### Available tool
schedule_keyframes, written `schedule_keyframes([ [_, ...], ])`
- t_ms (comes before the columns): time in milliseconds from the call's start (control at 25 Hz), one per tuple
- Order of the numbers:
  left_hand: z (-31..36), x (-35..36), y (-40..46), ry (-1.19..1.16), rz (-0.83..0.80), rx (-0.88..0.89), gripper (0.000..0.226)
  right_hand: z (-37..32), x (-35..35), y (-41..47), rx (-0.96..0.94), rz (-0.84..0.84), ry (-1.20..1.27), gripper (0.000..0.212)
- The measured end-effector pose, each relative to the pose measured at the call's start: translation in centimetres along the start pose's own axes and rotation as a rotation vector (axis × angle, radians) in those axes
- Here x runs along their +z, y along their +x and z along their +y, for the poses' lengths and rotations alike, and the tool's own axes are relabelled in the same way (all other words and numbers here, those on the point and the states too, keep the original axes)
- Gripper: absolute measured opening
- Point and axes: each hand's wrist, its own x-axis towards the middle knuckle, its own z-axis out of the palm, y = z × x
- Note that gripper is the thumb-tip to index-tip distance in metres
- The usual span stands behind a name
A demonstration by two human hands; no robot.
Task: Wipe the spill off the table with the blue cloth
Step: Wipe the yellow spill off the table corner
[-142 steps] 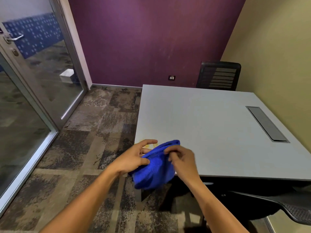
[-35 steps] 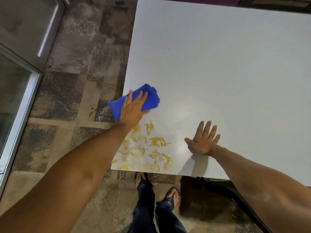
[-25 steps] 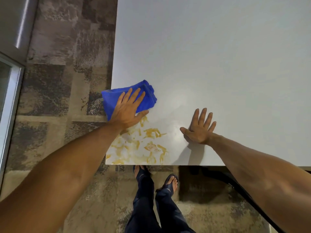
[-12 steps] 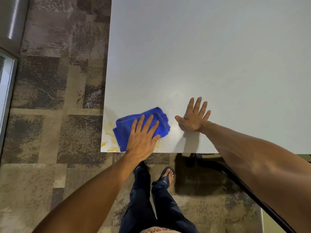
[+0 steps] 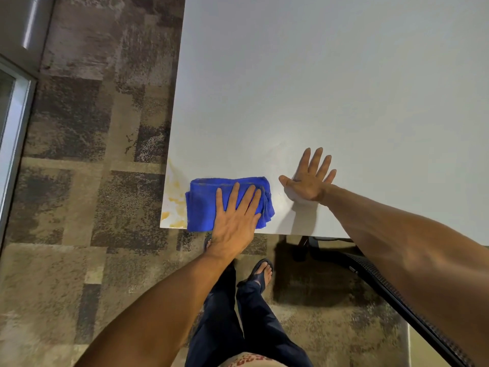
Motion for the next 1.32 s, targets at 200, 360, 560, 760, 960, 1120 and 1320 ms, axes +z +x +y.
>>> schedule_keyframes([
  [200, -5.4, 0.9, -2.3, 0.065, 0.003, 0.381, 0.058, -0.9, -0.4, -0.4, 0.038, 0.028, -0.012, 0.112],
  [360, -9.7, -0.7, -3.2, 0.078, -0.027, 0.559, 0.061, -1.2, -0.7, -0.7, 0.035, 0.013, 0.003, 0.110],
  [560, -14.0, -2.7, -3.0, 0.020, -0.079, 0.632, 0.068, -1.3, -1.0, -1.1, 0.029, -0.009, 0.013, 0.116],
  [760, -15.9, -4.2, -2.2, -0.093, -0.141, 0.613, 0.067, -0.7, -1.1, -1.2, -0.004, -0.084, 0.007, 0.130],
  [960, -14.2, -6.0, -0.9, -0.215, -0.012, 0.421, 0.052, 0.1, -1.1, -0.5, -0.037, -0.132, 0.018, 0.137],
  [1120, -12.8, -7.8, 2.6, -0.400, 0.088, -0.026, 0.046, 0.1, -1.0, -0.2, -0.028, -0.126, 0.020, 0.137],
  [1320, -13.6, -9.5, 8.0, -0.470, 0.295, -0.130, 0.022, 0.3, -1.0, -0.1, -0.041, -0.108, 0.017, 0.132],
])
